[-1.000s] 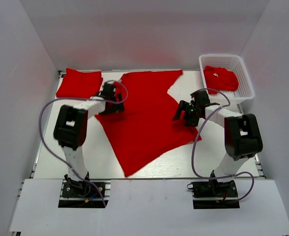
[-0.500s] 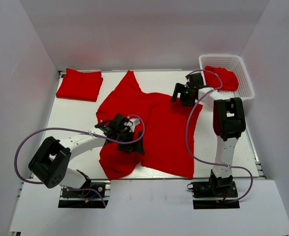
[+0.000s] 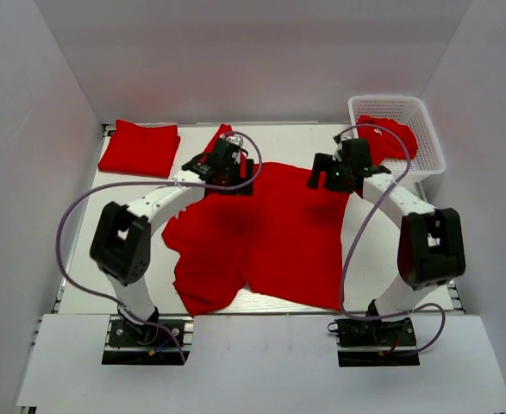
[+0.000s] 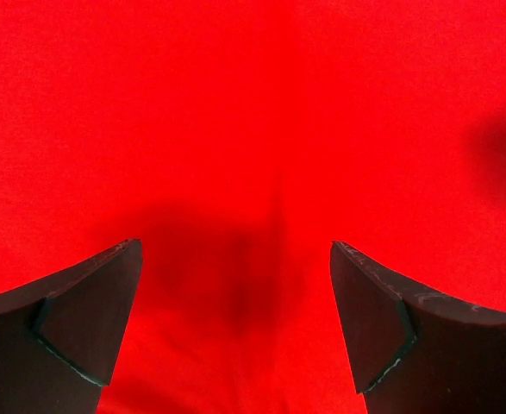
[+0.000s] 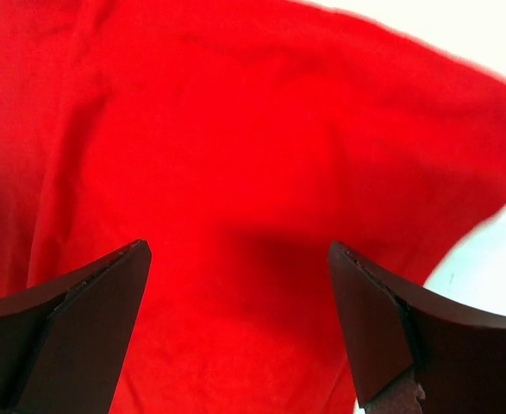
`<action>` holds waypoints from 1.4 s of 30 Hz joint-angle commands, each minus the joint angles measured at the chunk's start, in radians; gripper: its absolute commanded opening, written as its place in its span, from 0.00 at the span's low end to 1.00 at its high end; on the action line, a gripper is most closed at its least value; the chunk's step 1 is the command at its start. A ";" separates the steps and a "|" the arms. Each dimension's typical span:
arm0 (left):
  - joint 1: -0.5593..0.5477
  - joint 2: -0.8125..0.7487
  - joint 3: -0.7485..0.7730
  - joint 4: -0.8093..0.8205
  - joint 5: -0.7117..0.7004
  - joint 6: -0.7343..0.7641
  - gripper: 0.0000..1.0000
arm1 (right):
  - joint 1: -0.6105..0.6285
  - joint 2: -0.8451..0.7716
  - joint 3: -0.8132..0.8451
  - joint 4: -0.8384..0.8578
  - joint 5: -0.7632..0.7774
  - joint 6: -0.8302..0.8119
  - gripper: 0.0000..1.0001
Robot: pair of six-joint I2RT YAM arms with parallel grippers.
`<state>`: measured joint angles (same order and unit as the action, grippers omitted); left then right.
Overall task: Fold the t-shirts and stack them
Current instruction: Flatten out the tshirt
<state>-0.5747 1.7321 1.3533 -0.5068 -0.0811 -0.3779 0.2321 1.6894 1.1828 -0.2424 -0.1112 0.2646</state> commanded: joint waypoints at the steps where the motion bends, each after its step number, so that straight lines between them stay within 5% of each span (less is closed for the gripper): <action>1: 0.070 0.085 0.084 -0.078 -0.157 0.008 1.00 | 0.001 -0.040 -0.106 0.040 0.013 0.074 0.89; 9: 0.257 0.196 0.064 0.023 -0.160 0.031 1.00 | -0.008 0.013 -0.129 0.005 0.135 0.114 0.89; 19: 0.364 0.394 0.171 0.145 -0.008 0.077 1.00 | -0.040 0.272 0.093 -0.069 0.271 0.101 0.91; 31: 0.443 0.607 0.443 0.139 0.119 0.123 1.00 | -0.094 0.590 0.627 -0.109 0.194 -0.137 0.91; 42: 0.452 0.736 0.685 0.143 0.299 0.188 1.00 | -0.094 0.652 0.828 -0.113 0.076 -0.260 0.91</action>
<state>-0.1200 2.4577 2.0056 -0.3084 0.1207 -0.2127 0.1394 2.3615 1.9602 -0.3500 0.0376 0.0582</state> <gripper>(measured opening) 0.998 0.907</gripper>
